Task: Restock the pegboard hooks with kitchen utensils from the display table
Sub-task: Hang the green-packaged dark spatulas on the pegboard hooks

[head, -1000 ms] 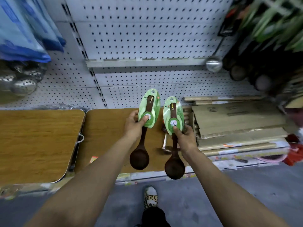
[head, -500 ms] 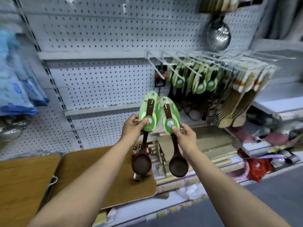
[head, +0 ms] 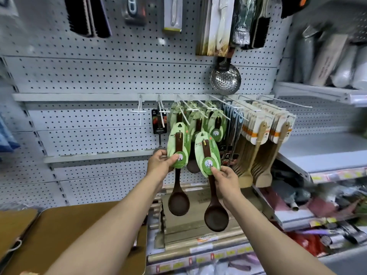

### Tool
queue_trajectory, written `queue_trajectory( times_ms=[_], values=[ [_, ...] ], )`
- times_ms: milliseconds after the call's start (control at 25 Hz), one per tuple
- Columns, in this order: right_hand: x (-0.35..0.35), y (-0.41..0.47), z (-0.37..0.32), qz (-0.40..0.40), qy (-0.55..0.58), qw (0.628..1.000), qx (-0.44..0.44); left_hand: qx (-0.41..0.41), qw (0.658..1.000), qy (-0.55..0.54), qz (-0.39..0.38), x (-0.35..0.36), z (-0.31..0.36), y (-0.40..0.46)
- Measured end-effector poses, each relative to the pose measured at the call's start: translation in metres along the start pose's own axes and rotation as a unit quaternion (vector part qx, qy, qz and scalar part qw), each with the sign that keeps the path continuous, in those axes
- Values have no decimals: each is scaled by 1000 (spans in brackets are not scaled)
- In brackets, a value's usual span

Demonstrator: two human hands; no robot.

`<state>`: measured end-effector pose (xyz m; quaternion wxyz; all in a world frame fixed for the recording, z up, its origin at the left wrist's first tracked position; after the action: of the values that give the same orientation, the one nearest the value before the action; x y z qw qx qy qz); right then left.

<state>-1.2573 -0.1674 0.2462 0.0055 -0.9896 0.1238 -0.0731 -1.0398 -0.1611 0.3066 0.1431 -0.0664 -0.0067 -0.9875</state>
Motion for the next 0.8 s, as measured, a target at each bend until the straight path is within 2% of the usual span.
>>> queue_trajectory(
  times_ms=[200, 800],
  values=[
    [-11, 26, -11, -26, 60, 998, 0, -17, 1000, 9, 7, 25, -2, 19],
    [4, 33, -29, -90, 99, 991, -3, -47, 998, 7, 29, 39, -20, 47]
  ],
)
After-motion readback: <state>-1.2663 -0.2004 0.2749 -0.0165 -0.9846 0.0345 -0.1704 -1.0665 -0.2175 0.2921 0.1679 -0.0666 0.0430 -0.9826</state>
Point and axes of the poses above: each hand's wrist, its own y-axis towards the middle knuckle, its own x-axis out of the palm, z = x × y, the point moved 3 cm from there along y, towards the middle knuckle, and after that the axes turned 2 degrees about z, right-handed, at the moved point
